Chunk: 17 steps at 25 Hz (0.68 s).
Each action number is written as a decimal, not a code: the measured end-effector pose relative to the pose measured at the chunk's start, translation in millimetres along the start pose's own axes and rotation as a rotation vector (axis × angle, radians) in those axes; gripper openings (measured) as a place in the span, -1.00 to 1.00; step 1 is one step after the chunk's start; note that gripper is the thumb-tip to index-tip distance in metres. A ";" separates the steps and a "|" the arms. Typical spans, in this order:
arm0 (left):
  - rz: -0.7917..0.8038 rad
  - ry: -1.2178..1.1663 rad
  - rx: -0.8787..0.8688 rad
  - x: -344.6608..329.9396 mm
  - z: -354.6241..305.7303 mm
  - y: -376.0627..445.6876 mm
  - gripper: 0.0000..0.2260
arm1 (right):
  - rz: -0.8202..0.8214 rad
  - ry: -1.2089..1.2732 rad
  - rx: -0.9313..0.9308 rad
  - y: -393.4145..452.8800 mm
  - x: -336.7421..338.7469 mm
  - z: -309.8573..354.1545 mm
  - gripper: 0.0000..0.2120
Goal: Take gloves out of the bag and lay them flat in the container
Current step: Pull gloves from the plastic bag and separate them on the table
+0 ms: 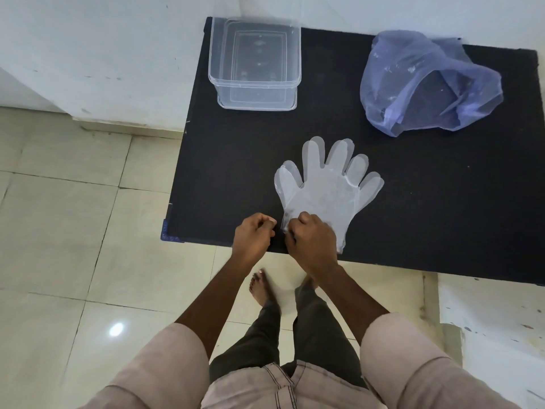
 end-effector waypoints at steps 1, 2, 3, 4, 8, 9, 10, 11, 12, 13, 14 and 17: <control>-0.003 0.003 -0.001 0.4 0.4 0.7 -0.83 | 0.003 0.006 0.014 0.4 -0.1 0.4 -0.82; -0.007 0.007 -0.005 1.1 0.6 1.6 -0.84 | 0.012 0.024 0.010 1.2 -0.1 0.3 -0.81; -0.012 0.015 -0.011 1.6 0.0 2.8 -0.84 | 0.030 0.048 -0.014 2.3 -0.1 -0.4 -0.80; -0.013 0.037 -0.025 1.8 -1.2 3.9 -0.85 | 0.055 0.077 -0.052 3.5 -1.1 -2.2 -0.78; -0.010 0.268 -0.206 -0.4 -8.2 3.4 -0.85 | 0.099 0.214 -0.173 5.6 -5.9 -11.1 -0.77; -0.010 0.329 -0.279 -1.9 -9.1 0.5 -0.82 | 0.101 0.260 -0.186 5.7 -6.0 -12.0 -0.77; -0.018 0.384 -0.354 -3.4 -9.6 -2.8 -0.80 | 0.100 0.302 -0.197 5.9 -5.6 -12.8 -0.78; -0.035 0.427 -0.417 -4.5 -9.6 -5.9 -0.78 | 0.099 0.337 -0.209 6.3 -5.1 -13.4 -0.79; -0.058 0.457 -0.463 -5.0 -9.2 -8.4 -0.77 | 0.096 0.366 -0.223 7.2 -4.6 -14.2 -0.81; -0.084 0.473 -0.489 -5.0 -9.0 -10.7 -0.78 | 0.091 0.392 -0.235 8.5 -4.1 -15.2 -0.82; -0.109 0.482 -0.502 -4.8 -9.2 -12.7 -0.80 | 0.088 0.417 -0.241 9.8 -4.0 -16.4 -0.83; -0.131 0.547 -0.521 -6.1 -8.7 -15.5 -0.79 | 0.097 0.476 -0.253 12.4 -5.1 -20.6 -0.84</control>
Point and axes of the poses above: each hand's wrist, its own y-axis towards the middle knuckle, its own x-axis out of the back of the hand, z = x × y, the point moved 4 cm from there along y, towards the middle knuckle, and after that the axes turned 7 degrees about -z, right-handed, at the moved point
